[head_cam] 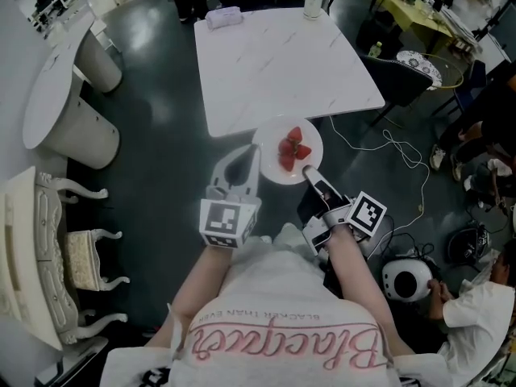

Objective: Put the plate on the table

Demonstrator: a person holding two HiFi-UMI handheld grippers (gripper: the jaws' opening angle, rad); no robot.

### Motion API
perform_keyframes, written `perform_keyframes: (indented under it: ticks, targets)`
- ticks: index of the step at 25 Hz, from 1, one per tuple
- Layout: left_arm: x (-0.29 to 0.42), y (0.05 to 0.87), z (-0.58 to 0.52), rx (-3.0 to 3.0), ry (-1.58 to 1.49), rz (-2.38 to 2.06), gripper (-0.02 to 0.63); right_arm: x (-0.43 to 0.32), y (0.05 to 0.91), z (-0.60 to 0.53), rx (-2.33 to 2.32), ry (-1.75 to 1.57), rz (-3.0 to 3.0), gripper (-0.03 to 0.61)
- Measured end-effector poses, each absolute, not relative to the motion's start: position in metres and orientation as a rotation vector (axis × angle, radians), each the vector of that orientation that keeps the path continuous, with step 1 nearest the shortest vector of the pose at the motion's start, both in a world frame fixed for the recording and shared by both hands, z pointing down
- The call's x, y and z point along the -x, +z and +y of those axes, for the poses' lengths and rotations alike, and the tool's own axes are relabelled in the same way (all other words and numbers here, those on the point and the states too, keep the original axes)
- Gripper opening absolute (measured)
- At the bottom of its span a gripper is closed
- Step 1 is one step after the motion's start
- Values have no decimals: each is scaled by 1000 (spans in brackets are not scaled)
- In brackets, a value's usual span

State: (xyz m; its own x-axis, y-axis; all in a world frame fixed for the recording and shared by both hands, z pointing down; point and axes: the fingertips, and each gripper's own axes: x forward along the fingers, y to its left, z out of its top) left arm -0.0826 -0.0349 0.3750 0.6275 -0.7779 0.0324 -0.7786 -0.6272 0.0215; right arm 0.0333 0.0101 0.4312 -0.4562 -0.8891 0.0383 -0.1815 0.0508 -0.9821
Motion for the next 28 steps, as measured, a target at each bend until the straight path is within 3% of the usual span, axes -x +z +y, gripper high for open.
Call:
perform_keyframes:
  ticks: [13,28]
  targets:
    - [70,392,-111,-2761,28,-1379,5,-52,448,-71,1052,-1491,1716,12]
    - [-3,384,-257,-2729,53,-1472,5,-126,445,-229,1015,-1530,1757,13]
